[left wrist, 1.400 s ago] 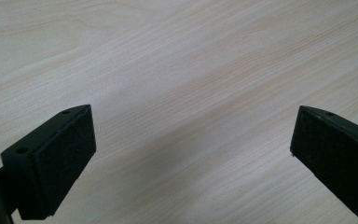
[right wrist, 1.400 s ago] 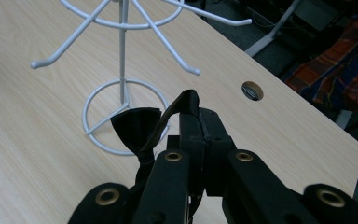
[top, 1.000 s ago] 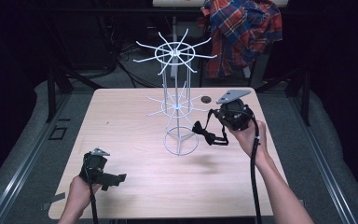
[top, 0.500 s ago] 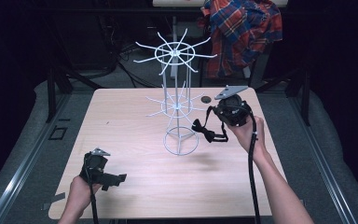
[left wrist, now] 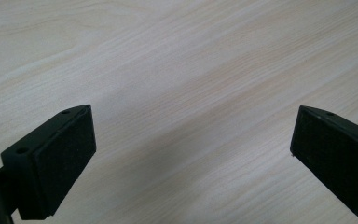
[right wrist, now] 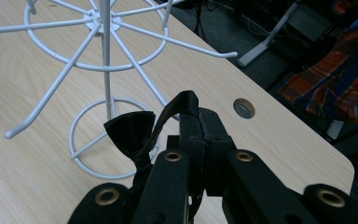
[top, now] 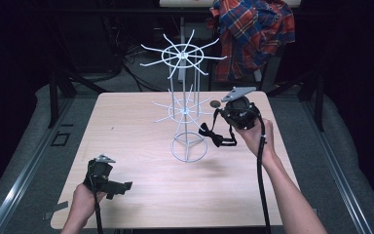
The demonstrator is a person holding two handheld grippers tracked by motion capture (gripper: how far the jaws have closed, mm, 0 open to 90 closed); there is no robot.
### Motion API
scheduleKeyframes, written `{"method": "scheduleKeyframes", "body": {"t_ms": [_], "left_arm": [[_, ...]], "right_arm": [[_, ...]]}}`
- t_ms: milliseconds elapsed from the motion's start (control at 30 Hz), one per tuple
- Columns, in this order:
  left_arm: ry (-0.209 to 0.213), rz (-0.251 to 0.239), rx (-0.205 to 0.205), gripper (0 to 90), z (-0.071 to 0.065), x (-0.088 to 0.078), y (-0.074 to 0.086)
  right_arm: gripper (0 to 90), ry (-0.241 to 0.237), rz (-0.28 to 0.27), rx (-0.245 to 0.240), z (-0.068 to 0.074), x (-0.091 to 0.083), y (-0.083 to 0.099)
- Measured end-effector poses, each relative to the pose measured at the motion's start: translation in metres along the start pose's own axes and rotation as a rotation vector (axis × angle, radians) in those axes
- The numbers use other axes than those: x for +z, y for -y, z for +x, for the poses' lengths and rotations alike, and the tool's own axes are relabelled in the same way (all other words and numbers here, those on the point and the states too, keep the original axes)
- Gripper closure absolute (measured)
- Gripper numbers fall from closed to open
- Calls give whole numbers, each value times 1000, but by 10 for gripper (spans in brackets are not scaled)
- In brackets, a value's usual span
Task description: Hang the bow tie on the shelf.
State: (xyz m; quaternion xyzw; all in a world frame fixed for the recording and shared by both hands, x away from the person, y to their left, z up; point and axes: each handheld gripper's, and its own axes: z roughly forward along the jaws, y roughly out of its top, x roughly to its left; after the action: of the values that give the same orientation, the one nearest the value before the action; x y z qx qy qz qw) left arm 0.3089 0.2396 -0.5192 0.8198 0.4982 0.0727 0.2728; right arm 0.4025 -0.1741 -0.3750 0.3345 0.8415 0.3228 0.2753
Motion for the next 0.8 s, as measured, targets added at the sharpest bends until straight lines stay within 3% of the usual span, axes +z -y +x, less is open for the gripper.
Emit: {"method": "scheduleKeyframes", "body": {"t_ms": [800], "left_arm": [[0, 4, 4, 0, 0, 0, 0]], "right_arm": [[894, -32, 32, 62, -7, 22, 5]]}}
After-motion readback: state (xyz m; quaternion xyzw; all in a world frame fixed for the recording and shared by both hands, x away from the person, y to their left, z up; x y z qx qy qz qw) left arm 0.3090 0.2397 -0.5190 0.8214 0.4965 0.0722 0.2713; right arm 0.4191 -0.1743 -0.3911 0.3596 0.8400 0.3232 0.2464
